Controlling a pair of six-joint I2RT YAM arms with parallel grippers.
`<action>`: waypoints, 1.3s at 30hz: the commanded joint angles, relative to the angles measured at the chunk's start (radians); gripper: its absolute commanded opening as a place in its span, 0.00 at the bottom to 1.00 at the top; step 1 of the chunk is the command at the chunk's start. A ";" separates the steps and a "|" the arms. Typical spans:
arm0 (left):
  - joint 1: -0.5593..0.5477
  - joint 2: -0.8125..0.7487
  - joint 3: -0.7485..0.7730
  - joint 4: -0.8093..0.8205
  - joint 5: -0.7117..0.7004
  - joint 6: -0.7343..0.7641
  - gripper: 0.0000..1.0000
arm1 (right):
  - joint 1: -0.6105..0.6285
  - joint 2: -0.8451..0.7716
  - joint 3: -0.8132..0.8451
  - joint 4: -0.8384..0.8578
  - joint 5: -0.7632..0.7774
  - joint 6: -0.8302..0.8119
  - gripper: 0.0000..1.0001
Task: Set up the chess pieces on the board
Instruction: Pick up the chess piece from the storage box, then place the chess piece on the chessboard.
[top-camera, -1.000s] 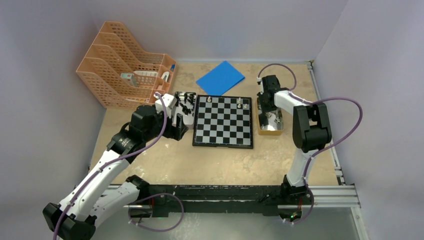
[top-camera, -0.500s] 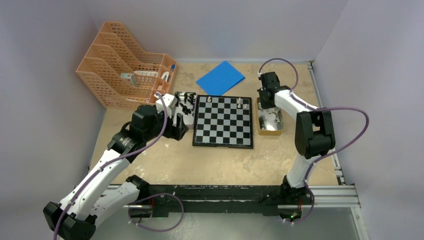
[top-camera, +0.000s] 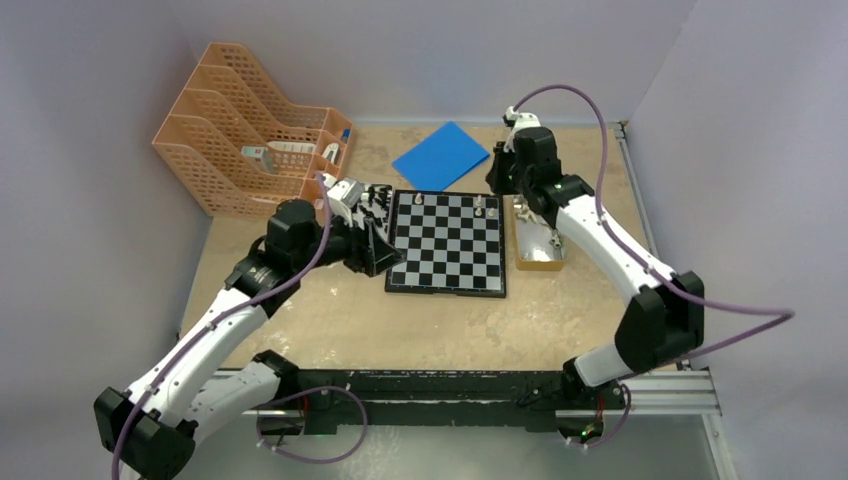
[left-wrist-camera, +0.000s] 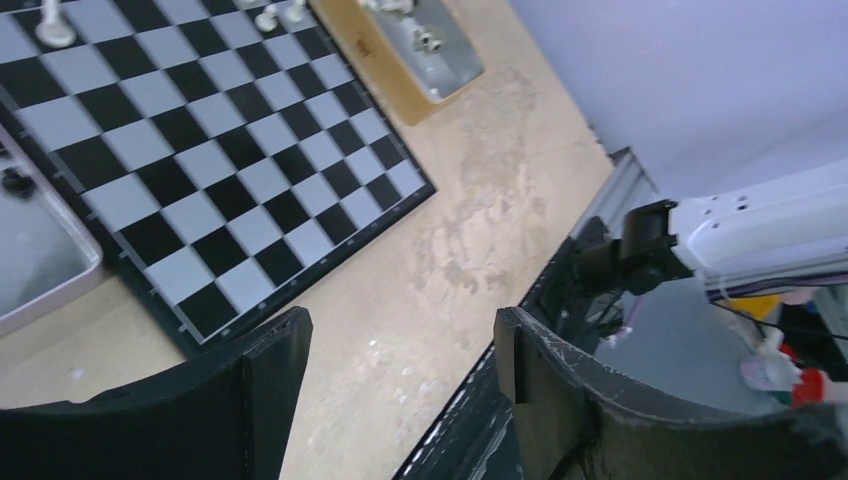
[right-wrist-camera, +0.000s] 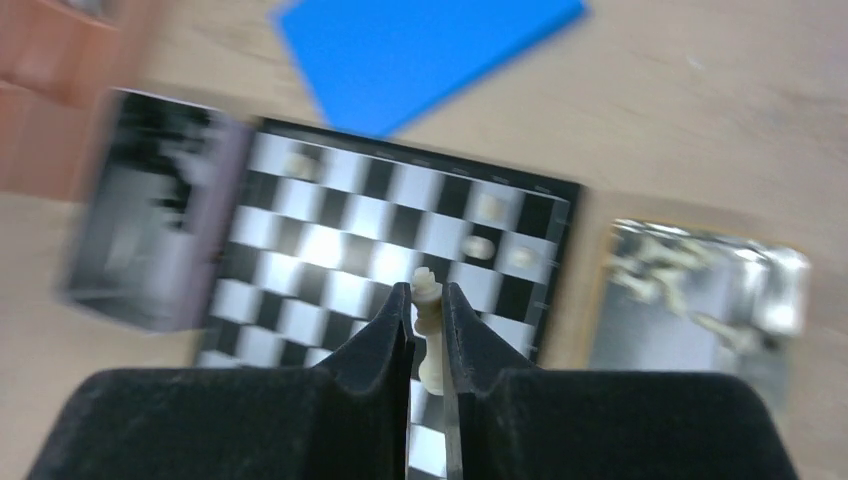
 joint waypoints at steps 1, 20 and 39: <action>0.004 0.063 0.016 0.204 0.157 -0.086 0.67 | 0.057 -0.107 -0.067 0.205 -0.257 0.166 0.09; 0.005 0.229 0.059 0.573 0.261 -0.168 0.62 | 0.205 -0.264 -0.268 0.687 -0.558 0.591 0.09; 0.004 0.235 0.098 0.585 0.215 -0.146 0.34 | 0.239 -0.298 -0.315 0.792 -0.621 0.667 0.09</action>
